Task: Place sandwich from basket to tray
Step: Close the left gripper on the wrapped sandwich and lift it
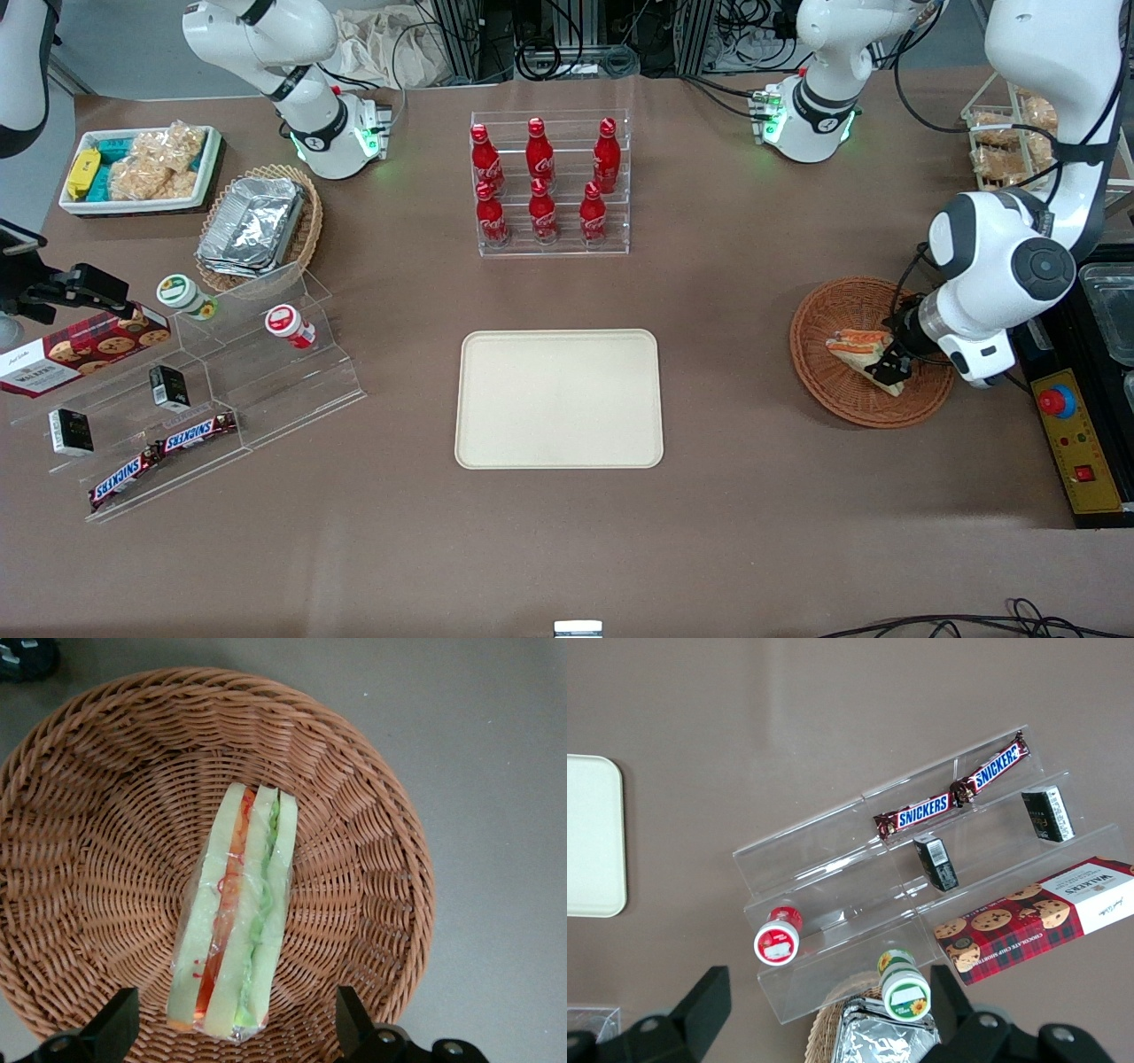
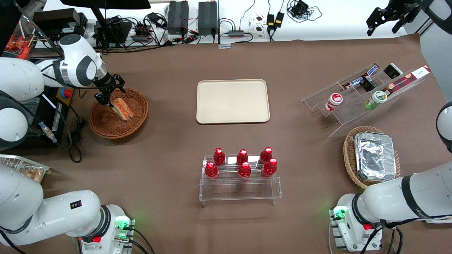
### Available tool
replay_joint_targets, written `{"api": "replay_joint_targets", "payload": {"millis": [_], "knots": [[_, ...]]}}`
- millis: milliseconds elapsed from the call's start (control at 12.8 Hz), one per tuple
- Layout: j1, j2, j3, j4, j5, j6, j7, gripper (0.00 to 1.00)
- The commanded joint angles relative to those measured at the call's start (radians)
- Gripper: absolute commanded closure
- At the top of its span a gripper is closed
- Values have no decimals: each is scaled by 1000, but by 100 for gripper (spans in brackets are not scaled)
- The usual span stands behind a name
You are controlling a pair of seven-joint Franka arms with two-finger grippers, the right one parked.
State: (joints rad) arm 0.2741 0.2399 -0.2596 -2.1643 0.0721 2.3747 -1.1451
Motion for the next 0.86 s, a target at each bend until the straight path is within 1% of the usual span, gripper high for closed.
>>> {"api": "replay_joint_targets", "payload": {"millis": [0, 157, 235, 392, 471, 549, 627, 706, 784], "knots": [[4, 19, -3, -14, 18, 46, -21, 0], [2, 21, 26, -20, 18, 47, -22, 1], [2, 28, 28, -17, 20, 51, -22, 13], [2, 33, 29, -19, 31, 55, -22, 58], [0, 32, 29, -22, 32, 55, -22, 70], [-1, 32, 28, -22, 32, 54, -22, 79], [-1, 32, 29, -22, 32, 54, -22, 92], [-1, 32, 28, -20, 32, 54, -24, 100], [-3, 32, 28, -19, 32, 52, -28, 100]]}}
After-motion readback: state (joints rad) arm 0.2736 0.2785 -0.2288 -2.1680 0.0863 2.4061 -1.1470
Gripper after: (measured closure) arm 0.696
